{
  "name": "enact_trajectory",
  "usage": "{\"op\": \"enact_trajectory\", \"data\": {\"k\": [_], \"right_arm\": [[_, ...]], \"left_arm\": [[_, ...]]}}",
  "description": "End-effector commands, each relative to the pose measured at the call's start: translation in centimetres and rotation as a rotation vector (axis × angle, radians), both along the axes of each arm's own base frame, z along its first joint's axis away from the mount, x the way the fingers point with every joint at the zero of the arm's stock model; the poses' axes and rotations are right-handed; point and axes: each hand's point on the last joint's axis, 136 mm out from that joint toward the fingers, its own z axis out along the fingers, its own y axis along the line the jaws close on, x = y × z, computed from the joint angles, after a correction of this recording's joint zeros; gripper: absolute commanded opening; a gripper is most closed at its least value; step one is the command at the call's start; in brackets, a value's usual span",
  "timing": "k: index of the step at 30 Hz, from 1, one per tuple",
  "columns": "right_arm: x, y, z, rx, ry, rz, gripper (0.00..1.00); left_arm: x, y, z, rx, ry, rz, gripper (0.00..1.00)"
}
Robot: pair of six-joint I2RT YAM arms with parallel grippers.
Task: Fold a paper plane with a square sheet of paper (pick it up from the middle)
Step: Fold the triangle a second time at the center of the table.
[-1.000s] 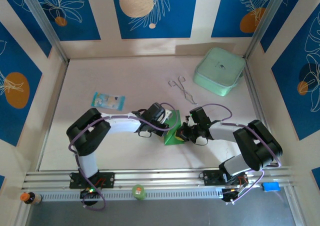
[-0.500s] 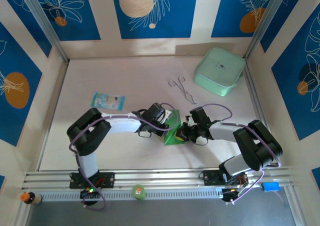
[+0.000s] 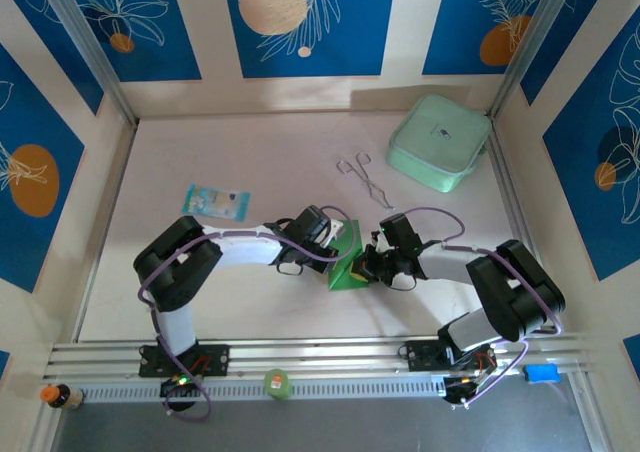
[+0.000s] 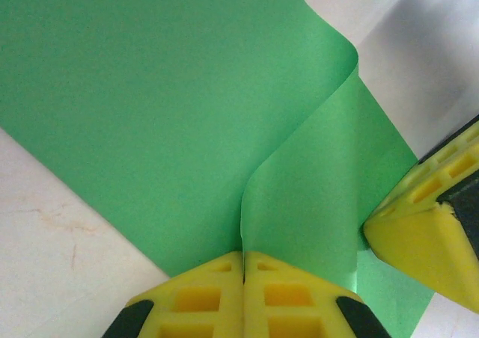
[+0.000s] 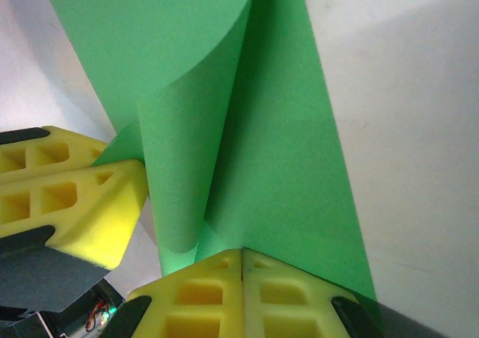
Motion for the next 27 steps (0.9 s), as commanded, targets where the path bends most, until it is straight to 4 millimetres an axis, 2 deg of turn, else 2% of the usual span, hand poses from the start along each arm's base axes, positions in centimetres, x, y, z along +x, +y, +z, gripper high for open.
{"op": "enact_trajectory", "data": {"k": [1,6,11,17,27], "right_arm": [[-1.3,-1.1,-1.5,-0.047,0.052,-0.001,0.0],[-0.7,-0.7,-0.3,-0.008,0.005,-0.001,0.02],[0.3,-0.3,1.9,0.052,-0.075,-0.019,0.04],[1.3,0.3,4.0,0.115,-0.152,-0.018,0.0],[2.9,2.0,4.3,0.14,-0.179,-0.007,0.0]], "left_arm": [[0.2,0.8,-0.9,0.038,0.015,0.028,0.01],[0.2,0.9,-0.9,0.038,0.014,0.029,0.01],[0.1,0.6,-1.0,0.031,0.026,0.022,0.01],[0.1,0.6,-1.0,0.028,0.028,0.019,0.02],[0.1,0.5,-1.0,0.027,0.029,0.015,0.02]]}}
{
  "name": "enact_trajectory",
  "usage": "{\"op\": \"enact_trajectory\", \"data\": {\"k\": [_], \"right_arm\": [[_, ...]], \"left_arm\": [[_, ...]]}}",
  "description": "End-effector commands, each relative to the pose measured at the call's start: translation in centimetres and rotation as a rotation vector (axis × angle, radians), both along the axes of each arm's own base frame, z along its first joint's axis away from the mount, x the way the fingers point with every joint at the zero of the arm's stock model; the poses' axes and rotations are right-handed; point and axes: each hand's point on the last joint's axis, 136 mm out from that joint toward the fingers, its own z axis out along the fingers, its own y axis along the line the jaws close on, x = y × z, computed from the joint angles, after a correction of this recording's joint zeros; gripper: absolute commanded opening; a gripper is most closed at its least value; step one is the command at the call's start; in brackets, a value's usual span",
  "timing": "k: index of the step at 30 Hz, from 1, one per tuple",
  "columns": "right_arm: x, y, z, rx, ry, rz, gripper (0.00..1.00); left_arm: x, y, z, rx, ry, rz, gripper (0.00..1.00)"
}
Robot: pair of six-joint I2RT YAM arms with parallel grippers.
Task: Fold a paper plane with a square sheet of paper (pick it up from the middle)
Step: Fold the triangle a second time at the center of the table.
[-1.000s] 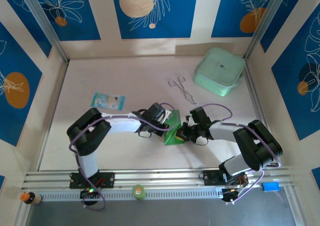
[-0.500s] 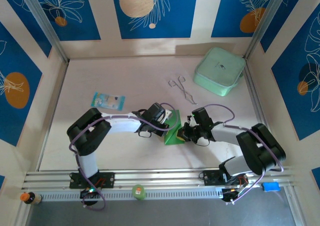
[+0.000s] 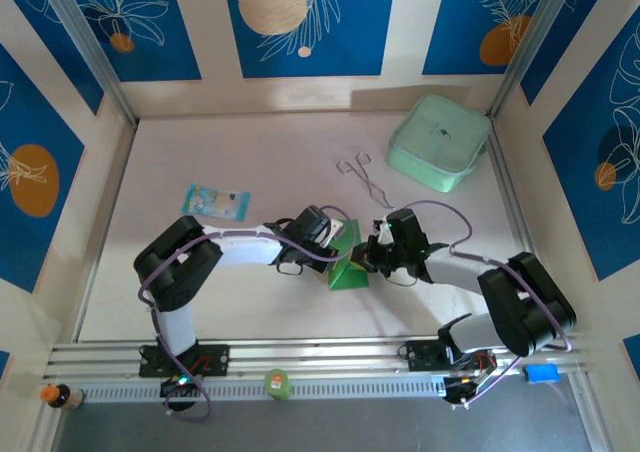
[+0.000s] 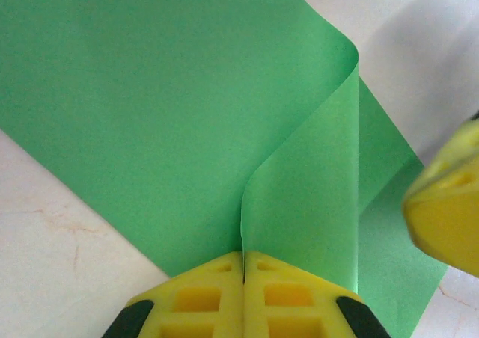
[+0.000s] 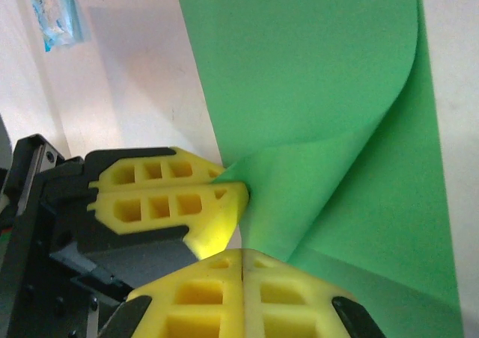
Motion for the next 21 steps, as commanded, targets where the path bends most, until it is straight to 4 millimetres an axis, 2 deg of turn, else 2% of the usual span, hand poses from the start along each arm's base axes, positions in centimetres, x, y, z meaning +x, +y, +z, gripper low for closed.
{"op": "enact_trajectory", "data": {"k": [1,10,17,21], "right_arm": [[0.8,1.2,0.9,0.037,-0.025,0.02,0.0],[1.2,2.0,0.0,0.025,-0.009,0.031,0.0],[0.4,1.2,-2.7,-0.012,0.046,0.016,0.0],[-0.6,0.1,-4.6,-0.065,0.09,-0.002,0.0]], "left_arm": [[0.0,0.4,-0.9,0.025,0.029,0.011,0.02],[0.0,0.4,-1.1,0.026,0.032,0.011,0.02],[0.0,0.5,-1.2,0.029,0.034,0.011,0.02],[-0.1,0.5,-1.4,0.035,0.041,0.009,0.02]]}}
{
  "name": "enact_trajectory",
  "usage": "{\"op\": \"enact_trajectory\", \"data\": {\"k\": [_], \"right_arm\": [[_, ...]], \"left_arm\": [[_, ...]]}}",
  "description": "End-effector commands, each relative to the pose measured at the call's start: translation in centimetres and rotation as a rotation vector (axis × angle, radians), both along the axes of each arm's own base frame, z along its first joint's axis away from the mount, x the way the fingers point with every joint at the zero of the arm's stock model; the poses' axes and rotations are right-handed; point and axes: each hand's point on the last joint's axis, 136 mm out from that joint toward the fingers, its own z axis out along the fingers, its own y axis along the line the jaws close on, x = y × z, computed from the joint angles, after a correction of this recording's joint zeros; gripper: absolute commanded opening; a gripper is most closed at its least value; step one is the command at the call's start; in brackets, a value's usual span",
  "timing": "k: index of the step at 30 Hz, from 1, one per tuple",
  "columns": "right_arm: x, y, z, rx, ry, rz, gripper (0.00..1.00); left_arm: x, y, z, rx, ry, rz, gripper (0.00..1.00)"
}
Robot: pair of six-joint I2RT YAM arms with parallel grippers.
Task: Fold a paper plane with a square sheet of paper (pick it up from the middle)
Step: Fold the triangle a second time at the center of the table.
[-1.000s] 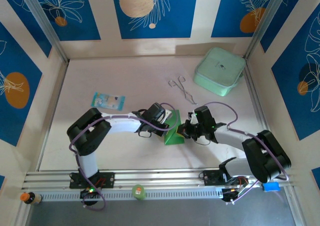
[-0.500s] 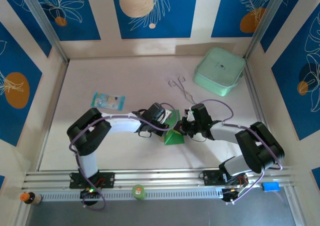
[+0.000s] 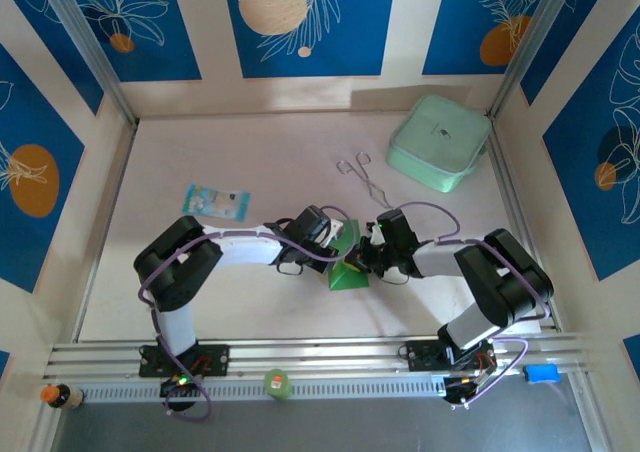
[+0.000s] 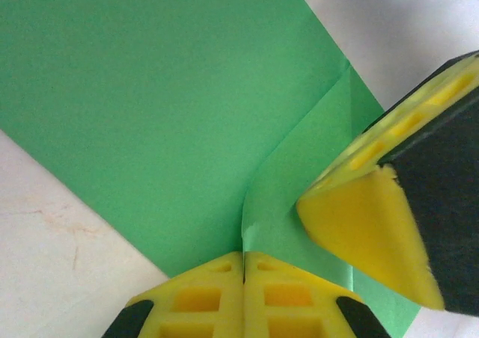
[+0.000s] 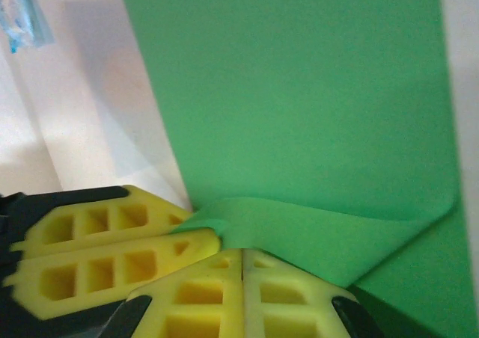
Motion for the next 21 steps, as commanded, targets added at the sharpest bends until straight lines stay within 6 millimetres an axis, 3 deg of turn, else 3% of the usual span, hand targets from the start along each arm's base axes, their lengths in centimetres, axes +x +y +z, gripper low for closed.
{"op": "enact_trajectory", "data": {"k": [1,5,14,21], "right_arm": [[-1.3,-1.1,-2.0,-0.046,0.049,-0.017,0.0],[-1.7,-1.4,-2.3,-0.045,0.063,-0.021,0.0],[1.2,-1.1,2.4,-0.005,-0.055,-0.009,0.0],[1.4,-2.1,0.9,-0.039,-0.018,-0.027,0.0]], "left_arm": [[-0.1,0.6,-1.4,0.035,0.04,0.01,0.02],[-0.2,0.7,-1.6,0.04,0.046,0.01,0.02],[-0.3,0.9,-1.8,0.049,0.051,0.011,0.02],[-0.3,0.8,-1.8,0.049,0.056,0.007,0.02]]}}
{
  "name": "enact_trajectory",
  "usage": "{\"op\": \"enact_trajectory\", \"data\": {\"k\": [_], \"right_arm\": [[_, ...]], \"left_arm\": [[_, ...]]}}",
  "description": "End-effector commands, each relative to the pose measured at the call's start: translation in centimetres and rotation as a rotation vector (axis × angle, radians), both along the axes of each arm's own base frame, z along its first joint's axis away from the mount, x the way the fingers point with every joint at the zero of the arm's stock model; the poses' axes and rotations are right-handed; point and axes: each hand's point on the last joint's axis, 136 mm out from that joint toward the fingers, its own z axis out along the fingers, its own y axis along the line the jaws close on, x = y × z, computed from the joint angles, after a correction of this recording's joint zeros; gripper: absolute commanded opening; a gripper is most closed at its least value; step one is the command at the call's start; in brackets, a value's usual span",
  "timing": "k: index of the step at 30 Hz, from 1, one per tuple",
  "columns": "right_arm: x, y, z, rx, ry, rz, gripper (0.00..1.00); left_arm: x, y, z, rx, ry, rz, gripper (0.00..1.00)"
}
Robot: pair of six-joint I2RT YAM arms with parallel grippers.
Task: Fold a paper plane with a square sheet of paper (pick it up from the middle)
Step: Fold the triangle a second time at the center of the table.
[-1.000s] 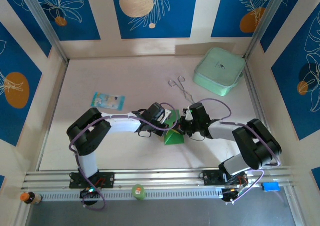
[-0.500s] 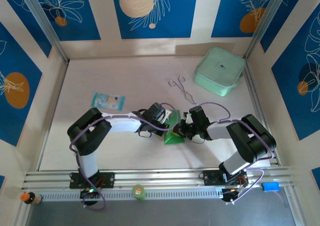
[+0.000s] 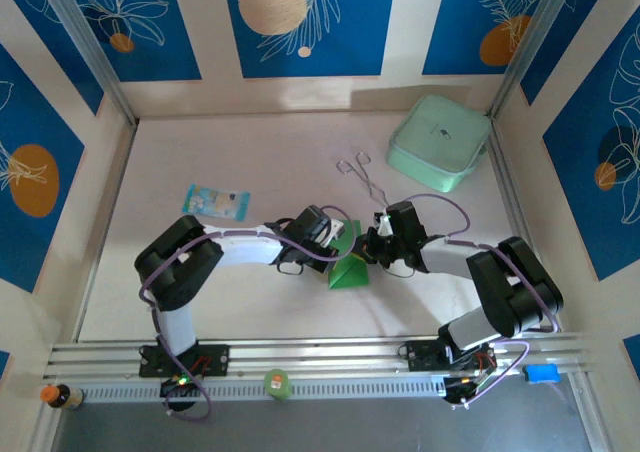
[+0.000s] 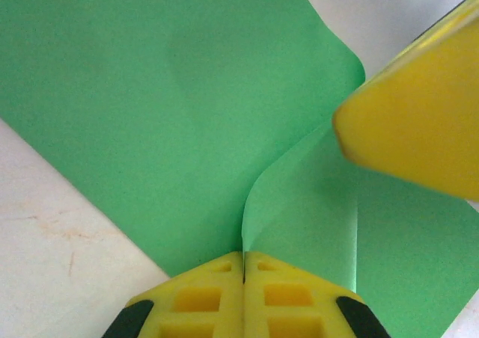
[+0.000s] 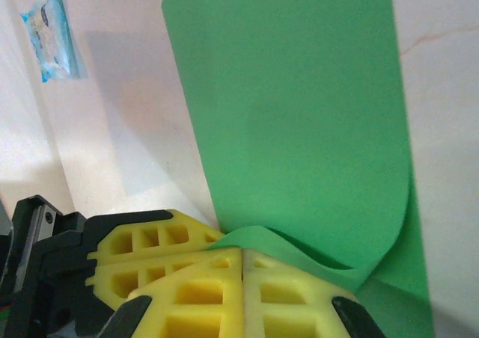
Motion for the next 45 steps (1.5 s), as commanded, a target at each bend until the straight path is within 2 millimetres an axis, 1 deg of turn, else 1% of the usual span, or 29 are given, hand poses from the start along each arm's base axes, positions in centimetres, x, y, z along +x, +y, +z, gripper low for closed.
{"op": "enact_trajectory", "data": {"k": [1,6,8,9,11,14,16,17,20,23,27,29,32,37,39,42,45], "right_arm": [[-0.8,-0.6,-1.7,-0.04,0.05,0.008,0.0],[-1.6,-1.6,-4.1,-0.083,0.109,-0.02,0.0],[-1.8,-1.7,-4.4,-0.074,0.131,-0.029,0.0],[-1.7,-1.6,-4.1,-0.062,0.13,-0.029,0.0],[-1.4,-1.3,-3.0,-0.036,0.114,-0.022,0.0],[-0.4,-1.1,-0.9,-0.021,0.062,-0.005,0.0],[0.1,-1.2,-0.1,-0.013,0.032,-0.001,0.0],[0.3,-1.3,-0.1,-0.011,0.028,-0.002,0.0],[0.5,-1.9,-0.8,-0.013,0.032,-0.016,0.0],[0.0,-2.6,-2.4,-0.025,0.07,-0.043,0.0],[-0.2,-3.6,-3.8,-0.017,0.107,-0.095,0.0],[-0.2,-4.0,-3.9,-0.017,0.117,-0.115,0.0],[0.2,-4.1,-3.2,0.0,0.097,-0.127,0.0],[0.9,-3.1,0.1,0.08,0.012,-0.081,0.0],[0.8,-2.8,1.1,0.085,-0.009,-0.061,0.0],[0.2,-2.1,1.6,0.062,-0.018,-0.027,0.0],[-0.4,-1.2,1.3,0.047,-0.004,-0.001,0.0]], "left_arm": [[-0.4,0.9,-1.8,0.053,0.053,0.01,0.02],[-0.4,0.9,-1.9,0.053,0.055,0.008,0.02],[-0.4,1.0,-1.9,0.056,0.056,0.01,0.02],[-0.4,1.0,-1.9,0.057,0.056,0.008,0.02],[-0.4,1.1,-1.9,0.057,0.056,0.01,0.02],[-0.4,1.1,-1.9,0.058,0.056,0.012,0.02],[-0.4,1.1,-1.9,0.058,0.058,0.01,0.02],[-0.4,1.1,-1.9,0.057,0.057,0.011,0.02],[-0.4,1.1,-1.9,0.057,0.057,0.01,0.02],[-0.5,1.1,-1.9,0.056,0.056,0.008,0.02],[-0.5,1.1,-2.0,0.057,0.059,0.008,0.02],[-0.5,1.1,-2.0,0.058,0.059,0.009,0.02],[-0.4,1.2,-1.9,0.059,0.057,0.01,0.02],[-0.5,1.2,-2.0,0.06,0.059,0.01,0.02],[-0.5,1.2,-1.9,0.058,0.061,0.011,0.02],[-0.5,1.2,-2.0,0.059,0.06,0.01,0.02],[-0.5,1.2,-2.0,0.059,0.059,0.009,0.02]]}}
